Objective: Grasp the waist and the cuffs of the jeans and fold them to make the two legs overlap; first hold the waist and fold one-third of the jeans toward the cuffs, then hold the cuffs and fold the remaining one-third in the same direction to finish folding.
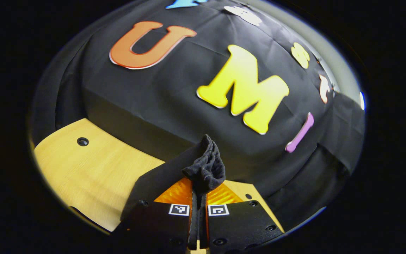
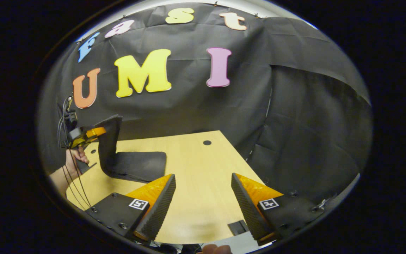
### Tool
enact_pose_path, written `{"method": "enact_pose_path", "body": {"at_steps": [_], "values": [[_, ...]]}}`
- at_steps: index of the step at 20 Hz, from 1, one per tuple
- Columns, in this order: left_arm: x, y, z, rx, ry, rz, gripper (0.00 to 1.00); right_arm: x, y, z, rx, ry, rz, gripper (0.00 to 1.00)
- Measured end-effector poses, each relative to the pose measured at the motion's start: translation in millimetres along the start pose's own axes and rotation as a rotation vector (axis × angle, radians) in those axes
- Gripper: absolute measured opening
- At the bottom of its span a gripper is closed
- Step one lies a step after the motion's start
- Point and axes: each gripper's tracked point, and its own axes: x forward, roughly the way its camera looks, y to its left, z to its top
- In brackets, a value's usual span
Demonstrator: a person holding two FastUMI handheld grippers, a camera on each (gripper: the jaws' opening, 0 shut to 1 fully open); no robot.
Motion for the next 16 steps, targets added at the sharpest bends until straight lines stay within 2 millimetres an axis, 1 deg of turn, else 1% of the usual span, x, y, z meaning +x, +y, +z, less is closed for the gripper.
{"method": "enact_pose_path", "body": {"at_steps": [1,2,5,6,7,9,12,13,14,15,16], "values": [[6.2,-11.4,-16.2,0.030,0.013,0.002,0.06,-0.9,-9.0,-3.9,0.003,0.009,-0.015,0.96],[11.2,-19.1,-35.0,0.056,0.031,0.007,0.06,-2.0,-19.6,-7.4,0.003,0.019,-0.027,0.98],[29.0,-33.3,-93.7,0.157,0.106,0.035,0.06,3.2,-36.3,-17.9,-0.002,0.058,-0.043,0.96],[35.6,-36.5,-110.7,0.189,0.126,0.046,0.06,7.0,-39.5,-20.6,-0.007,0.070,-0.044,0.98],[39.0,-36.0,-127.4,0.220,0.146,0.060,0.06,9.7,-41.5,-21.7,-0.012,0.079,-0.041,0.96],[46.5,-29.2,-157.1,0.266,0.189,0.094,0.06,17.8,-43.7,-22.2,-0.019,0.090,-0.033,0.98],[51.1,-21.2,-187.8,0.241,0.241,0.138,0.08,32.0,-36.4,-23.5,-0.023,0.109,-0.008,0.97],[54.5,-20.3,-192.4,0.221,0.251,0.138,0.08,35.3,-32.9,-23.6,-0.025,0.111,0.004,0.98],[55.0,-22.1,-193.0,0.210,0.258,0.138,0.11,39.4,-28.3,-23.3,-0.030,0.112,0.016,0.96],[56.1,-25.4,-196.7,0.207,0.269,0.126,0.15,42.3,-24.4,-23.3,-0.036,0.112,0.026,0.96],[56.6,-29.6,-198.7,0.208,0.274,0.110,0.28,45.8,-20.4,-23.0,-0.038,0.114,0.036,0.96]]}}
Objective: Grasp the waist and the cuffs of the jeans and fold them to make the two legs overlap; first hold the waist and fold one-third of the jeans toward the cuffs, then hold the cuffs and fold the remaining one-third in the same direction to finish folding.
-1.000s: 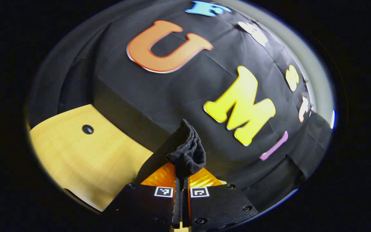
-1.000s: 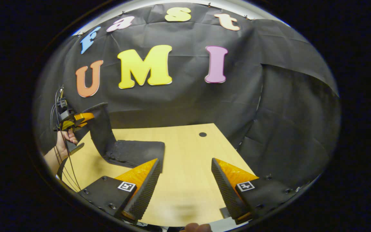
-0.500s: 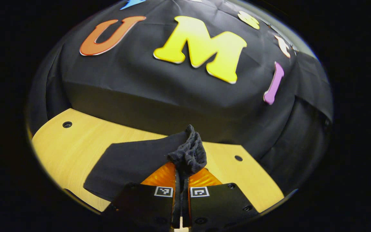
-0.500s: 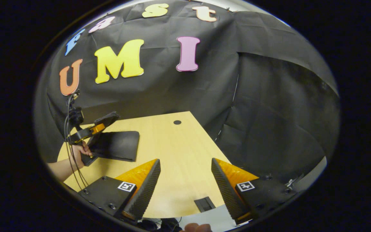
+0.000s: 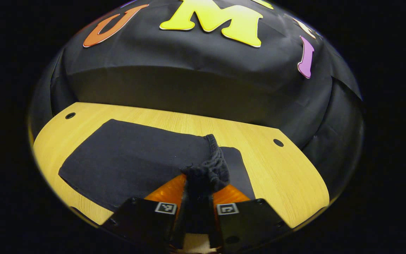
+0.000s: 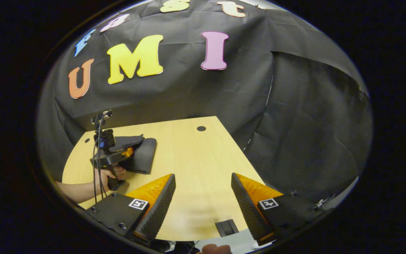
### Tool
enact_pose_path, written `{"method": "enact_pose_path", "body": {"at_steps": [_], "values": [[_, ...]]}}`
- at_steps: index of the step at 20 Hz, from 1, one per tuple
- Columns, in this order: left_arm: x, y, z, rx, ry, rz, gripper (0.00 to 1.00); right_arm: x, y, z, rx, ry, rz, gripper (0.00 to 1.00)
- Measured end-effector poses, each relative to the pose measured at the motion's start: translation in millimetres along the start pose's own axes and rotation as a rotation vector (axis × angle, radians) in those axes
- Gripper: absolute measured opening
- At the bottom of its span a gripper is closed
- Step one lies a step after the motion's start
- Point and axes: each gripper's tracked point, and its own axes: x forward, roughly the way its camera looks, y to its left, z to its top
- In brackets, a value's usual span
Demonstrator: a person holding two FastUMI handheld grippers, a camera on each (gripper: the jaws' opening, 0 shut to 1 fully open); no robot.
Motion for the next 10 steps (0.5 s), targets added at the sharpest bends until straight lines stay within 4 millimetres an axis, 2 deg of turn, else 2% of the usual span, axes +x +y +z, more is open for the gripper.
{"method": "enact_pose_path", "body": {"at_steps": [1,4,7,10], "values": [[-6.1,-5.8,2.5,0.000,0.004,-0.021,0.49,2.6,3.6,0.7,0.003,0.002,0.010,0.96],[-11.2,-11.9,12.5,0.032,-0.015,-0.023,1.00,7.4,19.1,8.9,-0.002,-0.014,0.038,0.98],[-36.6,-10.2,35.3,0.027,-0.056,-0.036,1.00,7.0,36.0,23.1,-0.011,-0.051,0.071,0.97],[-73.5,1.7,79.5,0.023,-0.133,-0.024,1.00,4.3,65.5,39.4,-0.020,-0.110,0.103,0.96]]}}
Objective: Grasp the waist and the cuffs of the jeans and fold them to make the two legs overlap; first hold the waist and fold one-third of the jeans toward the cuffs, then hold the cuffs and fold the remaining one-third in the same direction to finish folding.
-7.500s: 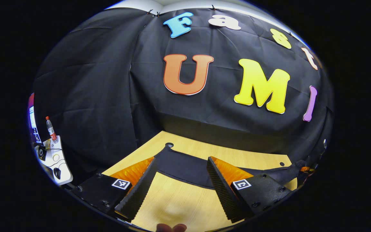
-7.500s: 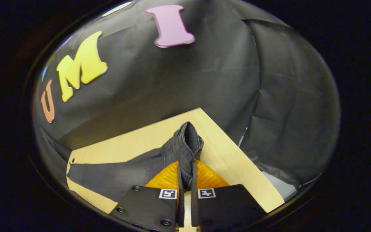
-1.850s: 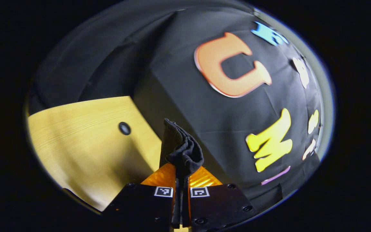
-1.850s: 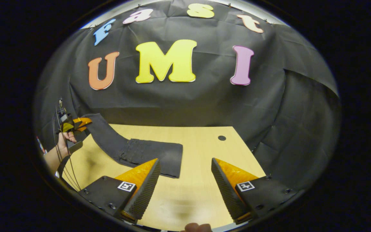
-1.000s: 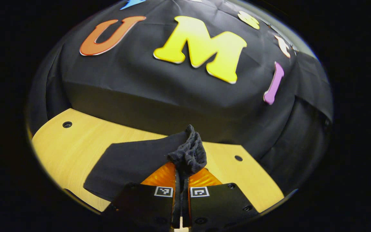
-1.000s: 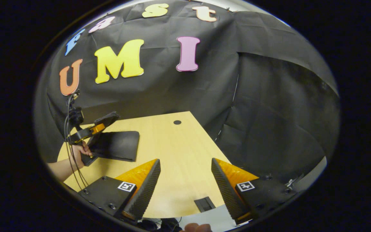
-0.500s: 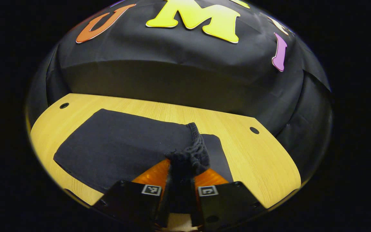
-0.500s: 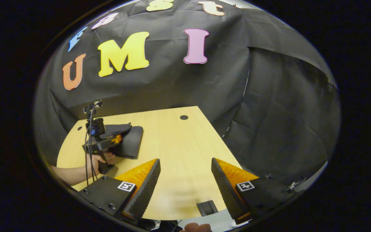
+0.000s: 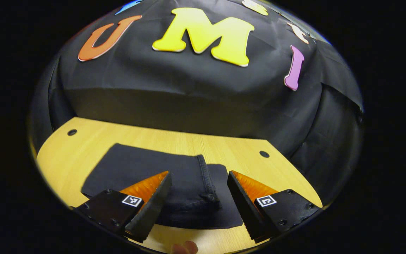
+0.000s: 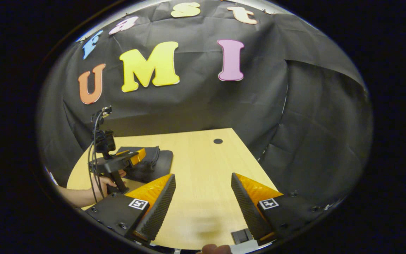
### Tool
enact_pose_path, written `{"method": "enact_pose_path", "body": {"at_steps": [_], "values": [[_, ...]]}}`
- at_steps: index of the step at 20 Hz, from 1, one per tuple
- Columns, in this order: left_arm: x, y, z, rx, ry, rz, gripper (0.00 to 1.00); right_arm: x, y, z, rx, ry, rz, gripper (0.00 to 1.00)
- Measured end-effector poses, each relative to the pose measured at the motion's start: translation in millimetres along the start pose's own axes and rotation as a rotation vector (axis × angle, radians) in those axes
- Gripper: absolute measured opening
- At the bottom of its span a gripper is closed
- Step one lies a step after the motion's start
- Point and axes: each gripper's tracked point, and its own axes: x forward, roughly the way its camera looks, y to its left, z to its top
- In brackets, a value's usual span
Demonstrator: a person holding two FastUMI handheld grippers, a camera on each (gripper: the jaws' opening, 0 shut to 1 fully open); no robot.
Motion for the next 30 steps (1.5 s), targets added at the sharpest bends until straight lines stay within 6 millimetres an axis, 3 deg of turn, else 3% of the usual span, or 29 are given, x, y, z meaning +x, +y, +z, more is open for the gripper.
{"method": "enact_pose_path", "body": {"at_steps": [6,8,11,15,19,23,30], "values": [[-92.2,29.5,124.7,0.071,-0.205,0.028,0.98,-0.3,71.3,67.4,-0.051,-0.182,0.099,0.98],[-126.7,42.9,152.9,0.087,-0.245,0.048,0.98,-4.8,98.9,92.0,-0.072,-0.250,0.128,0.96],[-179.6,63.8,179.3,0.087,-0.282,0.101,0.98,-15.9,136.9,111.2,-0.080,-0.335,0.158,0.97],[-243.1,90.8,191.5,0.125,-0.352,0.182,0.98,-32.8,176.4,119.8,-0.082,-0.416,0.176,0.96],[-283.8,96.5,185.4,0.101,-0.378,0.196,0.98,-47.3,206.4,111.7,-0.072,-0.445,0.205,0.96],[-308.1,95.3,182.3,0.126,-0.399,0.202,0.98,-63.1,227.2,113.7,-0.106,-0.511,0.216,0.96],[-324.0,111.3,186.9,0.098,-0.421,0.239,0.98,-69.9,251.8,109.1,-0.138,-0.511,0.264,0.97]]}}
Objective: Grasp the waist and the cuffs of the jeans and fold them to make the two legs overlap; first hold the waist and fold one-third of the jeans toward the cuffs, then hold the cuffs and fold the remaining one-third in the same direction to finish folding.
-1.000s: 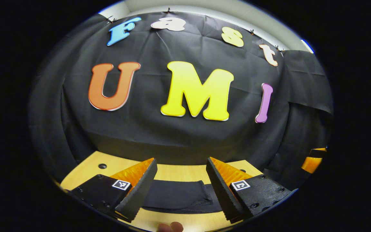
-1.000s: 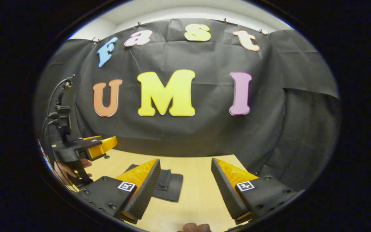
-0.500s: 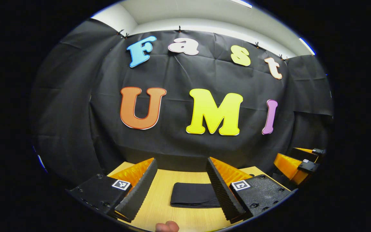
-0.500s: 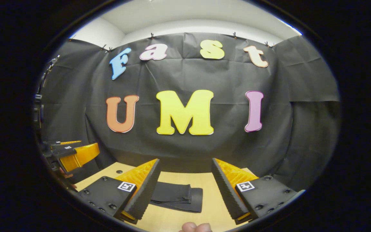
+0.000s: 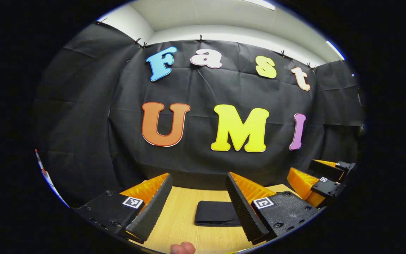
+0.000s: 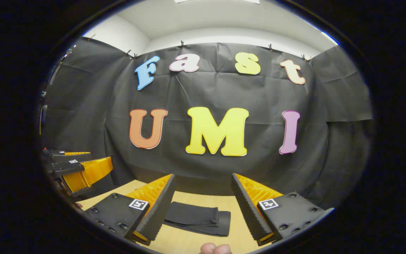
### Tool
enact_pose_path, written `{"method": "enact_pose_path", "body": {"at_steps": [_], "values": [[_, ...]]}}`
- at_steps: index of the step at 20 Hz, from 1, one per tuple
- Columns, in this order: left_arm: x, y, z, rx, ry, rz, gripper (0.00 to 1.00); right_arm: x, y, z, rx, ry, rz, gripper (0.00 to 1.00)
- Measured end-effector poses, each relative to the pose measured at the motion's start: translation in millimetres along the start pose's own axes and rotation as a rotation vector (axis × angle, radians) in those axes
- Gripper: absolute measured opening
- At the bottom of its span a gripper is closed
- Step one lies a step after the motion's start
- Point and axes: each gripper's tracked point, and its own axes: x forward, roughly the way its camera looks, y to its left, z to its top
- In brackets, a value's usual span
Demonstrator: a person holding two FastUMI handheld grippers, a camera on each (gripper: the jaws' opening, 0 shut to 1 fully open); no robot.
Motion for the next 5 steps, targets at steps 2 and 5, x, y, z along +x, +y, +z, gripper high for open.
{"method": "enact_pose_path", "body": {"at_steps": [2,5], "values": [[-0.4,2.0,-3.0,-0.003,0.003,0.003,0.98,1.0,-0.1,-2.5,-0.004,0.004,0.001,0.97],[-0.8,1.5,-3.1,-0.004,0.002,0.001,0.98,2.7,-1.5,-4.4,0.000,0.009,-0.006,0.97]]}}
